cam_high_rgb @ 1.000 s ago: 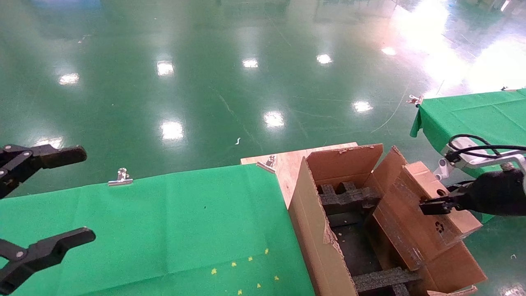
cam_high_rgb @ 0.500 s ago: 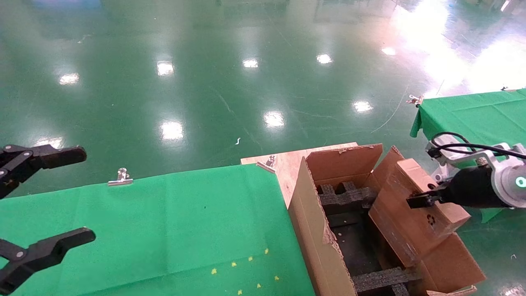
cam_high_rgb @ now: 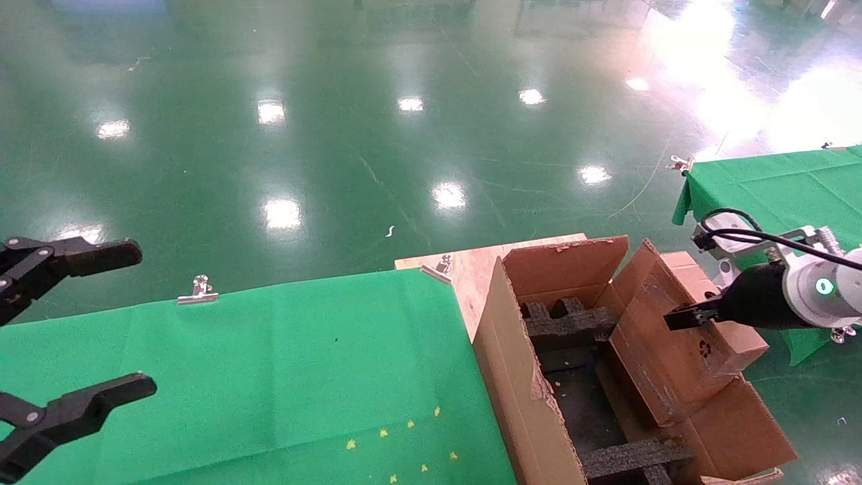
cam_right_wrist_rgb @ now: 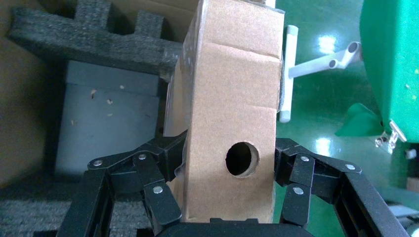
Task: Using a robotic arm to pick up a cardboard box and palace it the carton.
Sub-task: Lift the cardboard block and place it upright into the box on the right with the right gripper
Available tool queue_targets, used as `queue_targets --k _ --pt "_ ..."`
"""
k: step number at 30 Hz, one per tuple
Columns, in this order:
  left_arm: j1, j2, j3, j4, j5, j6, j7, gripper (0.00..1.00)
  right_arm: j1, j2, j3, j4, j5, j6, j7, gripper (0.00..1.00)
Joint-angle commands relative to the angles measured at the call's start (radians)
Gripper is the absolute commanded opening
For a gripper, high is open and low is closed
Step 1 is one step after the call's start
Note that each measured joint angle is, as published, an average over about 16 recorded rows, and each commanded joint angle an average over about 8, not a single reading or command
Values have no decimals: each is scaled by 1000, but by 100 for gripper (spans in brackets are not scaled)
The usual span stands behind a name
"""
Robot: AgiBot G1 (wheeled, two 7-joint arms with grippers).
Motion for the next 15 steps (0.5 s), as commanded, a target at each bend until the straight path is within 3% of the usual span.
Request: queue_targets --k 1,15 --pt "0 0 0 0 0 0 0 100 -3 -10 -3 0 -19 -5 32 0" --pt "0 0 0 0 0 0 0 100 -67 -78 -37 1 -161 1 244 0"
